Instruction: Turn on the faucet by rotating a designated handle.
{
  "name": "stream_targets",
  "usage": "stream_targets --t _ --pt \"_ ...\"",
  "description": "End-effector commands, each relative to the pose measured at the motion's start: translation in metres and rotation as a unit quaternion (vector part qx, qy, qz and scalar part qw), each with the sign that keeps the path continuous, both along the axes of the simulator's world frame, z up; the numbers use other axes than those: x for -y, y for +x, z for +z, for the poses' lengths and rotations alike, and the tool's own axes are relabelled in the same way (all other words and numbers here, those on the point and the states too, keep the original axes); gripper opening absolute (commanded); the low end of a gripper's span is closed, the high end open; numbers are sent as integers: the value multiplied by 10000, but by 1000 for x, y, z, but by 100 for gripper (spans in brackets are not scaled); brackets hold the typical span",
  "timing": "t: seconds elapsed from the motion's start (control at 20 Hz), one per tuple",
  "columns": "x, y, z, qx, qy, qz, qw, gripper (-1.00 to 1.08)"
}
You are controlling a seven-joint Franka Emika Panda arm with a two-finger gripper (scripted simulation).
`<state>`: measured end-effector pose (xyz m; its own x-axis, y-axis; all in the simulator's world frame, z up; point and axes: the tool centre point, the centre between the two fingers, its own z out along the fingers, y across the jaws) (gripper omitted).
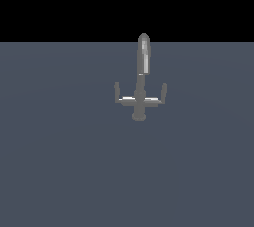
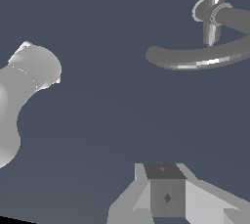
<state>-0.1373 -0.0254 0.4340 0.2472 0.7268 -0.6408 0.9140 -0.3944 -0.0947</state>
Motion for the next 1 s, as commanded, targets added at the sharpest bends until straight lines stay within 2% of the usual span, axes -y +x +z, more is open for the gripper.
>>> stream_targets --t 0.0,0.2,0.45,0.7,0.95 --pt "1 9 -5 -302 -72 327 9990 -100" --pt "1 23 -14 -786 -169 822 9934 -100" --pt "1 41 -25 -1405 -268 1411 9796 -100" --pt "0 59 -38 -2032 -341 1961 9587 -100" --pt "-2 77 -52 -2657 -390 2469 9311 -100"
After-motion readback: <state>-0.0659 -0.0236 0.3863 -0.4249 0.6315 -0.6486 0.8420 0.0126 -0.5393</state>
